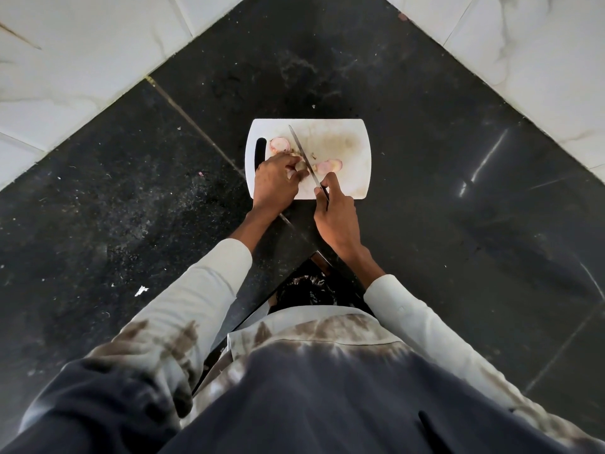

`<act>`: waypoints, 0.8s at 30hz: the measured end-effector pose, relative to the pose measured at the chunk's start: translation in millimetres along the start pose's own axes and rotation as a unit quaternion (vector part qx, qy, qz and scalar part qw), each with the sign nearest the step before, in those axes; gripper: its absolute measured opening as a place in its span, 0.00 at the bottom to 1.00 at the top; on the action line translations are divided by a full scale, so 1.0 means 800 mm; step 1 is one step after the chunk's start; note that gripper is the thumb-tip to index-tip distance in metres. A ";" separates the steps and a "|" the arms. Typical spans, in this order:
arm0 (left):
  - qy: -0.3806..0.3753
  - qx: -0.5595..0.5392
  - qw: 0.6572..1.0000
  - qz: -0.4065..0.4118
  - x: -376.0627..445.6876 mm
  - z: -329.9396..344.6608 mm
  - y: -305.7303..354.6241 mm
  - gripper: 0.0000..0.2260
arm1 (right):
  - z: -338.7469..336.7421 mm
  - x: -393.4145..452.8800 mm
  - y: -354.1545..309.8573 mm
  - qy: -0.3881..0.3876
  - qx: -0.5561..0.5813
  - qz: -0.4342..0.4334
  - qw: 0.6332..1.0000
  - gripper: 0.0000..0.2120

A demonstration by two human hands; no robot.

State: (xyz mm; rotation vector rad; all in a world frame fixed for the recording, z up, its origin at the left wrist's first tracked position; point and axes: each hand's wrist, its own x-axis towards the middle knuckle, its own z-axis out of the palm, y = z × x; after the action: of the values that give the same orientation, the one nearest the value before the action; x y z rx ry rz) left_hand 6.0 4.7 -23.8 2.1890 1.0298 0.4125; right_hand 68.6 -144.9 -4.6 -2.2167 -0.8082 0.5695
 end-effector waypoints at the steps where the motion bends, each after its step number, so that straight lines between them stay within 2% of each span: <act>1: 0.002 -0.003 1.000 0.005 0.000 0.000 0.000 0.10 | 0.000 0.000 0.000 0.002 -0.001 -0.003 1.000 0.08; 12: 0.006 -0.017 1.000 0.013 0.003 0.000 -0.001 0.10 | 0.001 0.001 -0.011 -0.004 -0.031 -0.007 1.000 0.11; 24: 0.016 -0.030 0.999 0.032 -0.002 0.014 -0.010 0.02 | 0.007 0.014 -0.025 -0.009 -0.071 -0.012 0.997 0.14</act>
State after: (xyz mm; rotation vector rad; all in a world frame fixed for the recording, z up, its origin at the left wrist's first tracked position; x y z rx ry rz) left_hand 6.6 2.3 -37.4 2.1733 0.9537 0.5032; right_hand 65.4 -123.3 4.5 -2.3293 -0.9088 0.5368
